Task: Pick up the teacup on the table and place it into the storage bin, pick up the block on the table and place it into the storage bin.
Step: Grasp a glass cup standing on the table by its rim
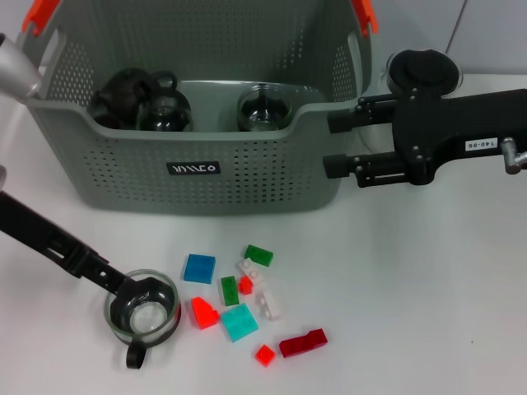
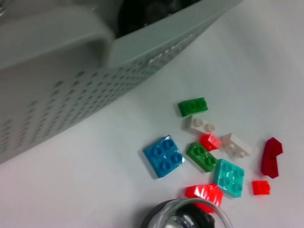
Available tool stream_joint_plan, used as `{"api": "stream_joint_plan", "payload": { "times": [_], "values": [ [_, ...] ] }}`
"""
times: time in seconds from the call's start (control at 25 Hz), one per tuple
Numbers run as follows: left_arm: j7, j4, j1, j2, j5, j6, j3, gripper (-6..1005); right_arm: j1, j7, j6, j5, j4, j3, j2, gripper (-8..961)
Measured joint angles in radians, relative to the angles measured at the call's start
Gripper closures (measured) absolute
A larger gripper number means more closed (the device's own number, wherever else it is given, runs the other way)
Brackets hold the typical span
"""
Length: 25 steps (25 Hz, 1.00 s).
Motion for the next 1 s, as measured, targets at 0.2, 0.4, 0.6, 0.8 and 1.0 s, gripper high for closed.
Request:
{"api": "stream_joint_plan", "payload": {
  "times": [0.2,0.4,0.6,0.8,1.0],
  "values": [
    [0.000,0.000,0.018,0.006,0.001,-0.017,-0.004,140,0.000,-0.001,0.002,-0.003,0.000,0.003,0.000,254],
    [0.039,-0.004,0.027,0.005,-0.005,-0.040,-0.003,140,-0.001,-0.003,0.002,-0.004,0.001,0.003,0.000,254],
    [0.119,-0.005,0.020,-0.011,-0.011,-0.050,-0.003,140,-0.002,-0.003,0.003,-0.001,0.003,0.003,0.000,255],
    [0.202,0.008,0.017,-0.037,-0.034,-0.068,-0.004,140,-0.003,-0.003,0.003,0.000,0.012,0.013,0.000,255],
    [0.264,0.008,0.008,-0.046,-0.042,-0.080,0.003,140,-0.004,0.005,0.008,0.001,0.014,0.017,0.001,254]
  ]
}}
